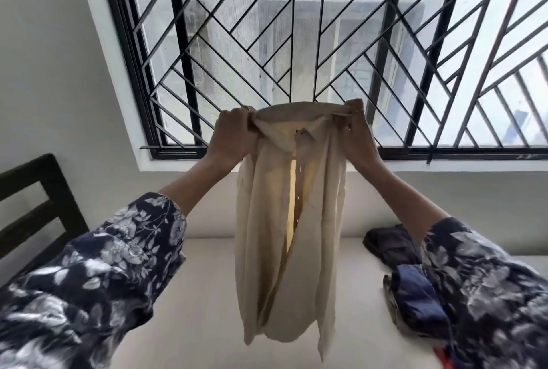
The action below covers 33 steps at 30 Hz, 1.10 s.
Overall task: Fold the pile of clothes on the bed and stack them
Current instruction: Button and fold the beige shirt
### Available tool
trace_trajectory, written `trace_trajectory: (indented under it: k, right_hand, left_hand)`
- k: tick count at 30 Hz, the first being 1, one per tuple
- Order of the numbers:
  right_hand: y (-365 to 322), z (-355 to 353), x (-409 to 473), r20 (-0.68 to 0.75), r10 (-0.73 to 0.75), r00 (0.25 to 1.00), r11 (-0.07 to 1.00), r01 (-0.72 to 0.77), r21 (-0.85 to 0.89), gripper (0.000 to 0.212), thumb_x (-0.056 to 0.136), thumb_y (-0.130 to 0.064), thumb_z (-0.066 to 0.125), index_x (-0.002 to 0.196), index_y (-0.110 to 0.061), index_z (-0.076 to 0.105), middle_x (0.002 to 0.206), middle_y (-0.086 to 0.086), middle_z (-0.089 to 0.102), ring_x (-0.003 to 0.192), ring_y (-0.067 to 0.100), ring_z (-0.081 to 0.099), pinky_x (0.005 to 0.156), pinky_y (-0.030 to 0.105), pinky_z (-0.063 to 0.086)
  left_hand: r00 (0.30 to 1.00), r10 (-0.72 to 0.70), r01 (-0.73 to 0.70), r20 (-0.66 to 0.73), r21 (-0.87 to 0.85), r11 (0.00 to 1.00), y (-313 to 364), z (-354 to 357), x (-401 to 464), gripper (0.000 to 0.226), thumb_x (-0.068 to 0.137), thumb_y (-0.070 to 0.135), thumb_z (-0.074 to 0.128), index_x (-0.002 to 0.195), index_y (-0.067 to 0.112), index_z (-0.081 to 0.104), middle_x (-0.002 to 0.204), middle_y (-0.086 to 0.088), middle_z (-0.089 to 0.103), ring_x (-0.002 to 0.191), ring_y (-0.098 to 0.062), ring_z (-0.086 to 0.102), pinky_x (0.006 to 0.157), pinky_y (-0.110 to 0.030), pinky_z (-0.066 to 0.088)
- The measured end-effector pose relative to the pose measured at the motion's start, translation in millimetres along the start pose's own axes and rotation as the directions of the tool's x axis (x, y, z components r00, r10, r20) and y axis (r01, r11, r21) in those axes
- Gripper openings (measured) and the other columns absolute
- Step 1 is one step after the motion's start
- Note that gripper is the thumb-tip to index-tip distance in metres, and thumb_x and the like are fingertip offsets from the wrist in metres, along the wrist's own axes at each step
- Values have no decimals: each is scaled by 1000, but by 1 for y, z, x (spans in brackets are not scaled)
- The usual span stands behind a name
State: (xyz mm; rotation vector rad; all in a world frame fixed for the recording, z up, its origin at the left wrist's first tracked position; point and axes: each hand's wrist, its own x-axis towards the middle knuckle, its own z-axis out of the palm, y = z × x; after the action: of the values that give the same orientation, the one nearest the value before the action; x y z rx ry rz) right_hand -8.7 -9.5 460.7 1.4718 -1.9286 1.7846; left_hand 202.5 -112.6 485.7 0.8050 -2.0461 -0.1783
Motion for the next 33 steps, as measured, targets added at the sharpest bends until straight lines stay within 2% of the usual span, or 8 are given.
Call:
trace_trajectory:
  k: [4,11,18,20,24,28,31,33]
  right_hand:
    - [2,-4,-26,-79,-209,975,966,193,-170,29,97,-12,39,124,-7,48,88,5,64,74,21,57,62,29,36]
    - [-4,-37,-83,34,-372,928,871,361,-333,26,93,-12,44,113,-27,36,97,17,69,79,42,66,62,42,49]
    - [-16,-86,-120,87,-384,919,906,393,-160,30,86,8,53,113,-5,49,85,8,60,67,7,47,66,-2,31]
    - [-23,-94,-115,74,-383,921,917,389,-89,23,89,7,53,109,-3,52,85,-4,56,65,4,46,64,1,32]
    - [-40,-95,-87,31,-340,940,938,336,85,30,94,-7,51,97,-37,47,82,-28,58,71,-4,53,61,17,40]
    - [-20,-69,-50,134,-185,974,963,152,222,19,96,-12,56,99,-28,48,84,-29,64,81,-5,63,63,12,46]
    - [53,-23,-38,260,31,965,983,-76,167,13,93,-14,60,102,-18,52,79,-22,68,73,-3,64,59,18,48]
    - [126,17,-49,369,166,914,971,-218,102,12,92,-16,62,99,-18,52,74,-11,68,68,1,63,57,17,46]
  left_hand:
    - [992,-15,16,-123,12,1000,4,5,-19,18,92,14,52,83,1,60,84,-8,45,75,-19,43,67,-30,36]
    - [992,22,-55,-121,-274,960,10,5,-98,21,95,11,48,106,-8,49,65,-13,57,52,-21,50,48,-32,33]
    - [983,154,-171,-96,-199,965,36,-36,-125,20,91,22,62,85,19,43,53,14,41,49,5,47,47,-6,30]
    - [989,118,-136,-91,-240,961,46,-44,-119,18,90,25,64,86,17,48,56,15,46,48,10,48,46,-5,30]
    - [994,63,-91,-91,-345,934,56,-49,-85,16,88,28,67,89,18,55,71,18,59,57,11,57,51,-3,37]
    - [999,24,-11,33,-344,939,29,-17,-43,23,86,35,67,90,14,60,74,7,65,64,4,62,57,-17,51]
    - [981,-57,102,186,-245,964,-27,52,-37,39,84,48,64,85,9,60,74,-9,66,69,-20,64,65,-39,53]
    - [950,-144,196,279,-168,966,-77,117,-59,35,85,43,67,83,9,61,70,-9,64,65,-22,60,63,-38,48]
